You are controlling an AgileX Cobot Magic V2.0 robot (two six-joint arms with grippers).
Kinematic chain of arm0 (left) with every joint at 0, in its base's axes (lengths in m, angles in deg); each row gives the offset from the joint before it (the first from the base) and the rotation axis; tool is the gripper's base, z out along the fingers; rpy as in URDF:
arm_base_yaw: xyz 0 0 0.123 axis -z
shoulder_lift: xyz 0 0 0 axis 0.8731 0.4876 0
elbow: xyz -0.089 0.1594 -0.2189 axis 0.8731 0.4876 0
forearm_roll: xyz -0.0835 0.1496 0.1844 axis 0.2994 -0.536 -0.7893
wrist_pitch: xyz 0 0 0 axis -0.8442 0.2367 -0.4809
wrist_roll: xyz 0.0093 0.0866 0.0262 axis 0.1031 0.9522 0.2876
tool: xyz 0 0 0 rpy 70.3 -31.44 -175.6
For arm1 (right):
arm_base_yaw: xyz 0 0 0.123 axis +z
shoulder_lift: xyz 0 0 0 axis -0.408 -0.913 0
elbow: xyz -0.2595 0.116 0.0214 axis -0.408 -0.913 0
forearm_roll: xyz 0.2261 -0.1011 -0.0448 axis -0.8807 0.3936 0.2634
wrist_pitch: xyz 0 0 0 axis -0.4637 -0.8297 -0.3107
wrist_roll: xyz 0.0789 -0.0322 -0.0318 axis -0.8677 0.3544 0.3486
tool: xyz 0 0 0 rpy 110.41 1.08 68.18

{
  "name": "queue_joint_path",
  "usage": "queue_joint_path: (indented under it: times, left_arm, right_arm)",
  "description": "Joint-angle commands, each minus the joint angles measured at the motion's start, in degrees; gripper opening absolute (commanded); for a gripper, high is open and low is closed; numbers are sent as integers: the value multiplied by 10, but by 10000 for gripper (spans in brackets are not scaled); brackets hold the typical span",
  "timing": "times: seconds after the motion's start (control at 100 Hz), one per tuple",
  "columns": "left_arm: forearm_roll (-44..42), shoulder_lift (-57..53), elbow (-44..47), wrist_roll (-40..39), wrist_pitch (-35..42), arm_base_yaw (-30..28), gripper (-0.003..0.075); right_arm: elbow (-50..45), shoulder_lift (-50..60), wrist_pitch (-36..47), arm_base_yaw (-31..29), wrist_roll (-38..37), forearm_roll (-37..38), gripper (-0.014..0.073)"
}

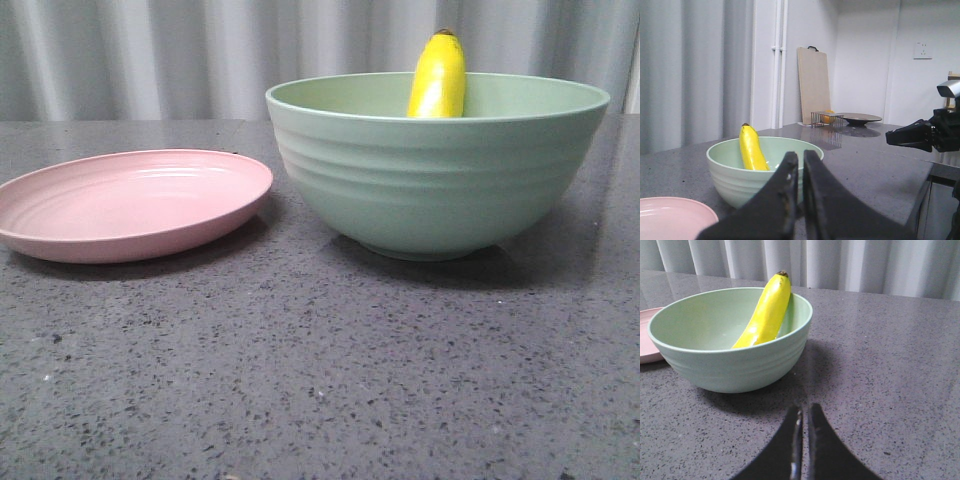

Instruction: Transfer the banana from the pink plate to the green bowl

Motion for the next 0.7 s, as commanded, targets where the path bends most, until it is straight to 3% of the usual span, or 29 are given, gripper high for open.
queue_joint_path:
  times: [0.0,0.33,0.43,0.64,0.69]
  left_arm:
    - [1,5,-13,1,42,2,-20]
    - [1,5,-7,1,48,1,-20]
    - [-54,5,10,1,48,-17,-20]
    - [-60,5,79,-1,53,-156,-20]
    - [-60,5,77,-1,20,-201,-20]
  right_arm:
    - [14,10,40,-2,4,7,-64]
    - [14,10,40,-2,4,7,-64]
    - [14,10,40,-2,4,7,-64]
    - [14,10,40,-2,4,7,-64]
    - [14,10,40,-2,4,7,-64]
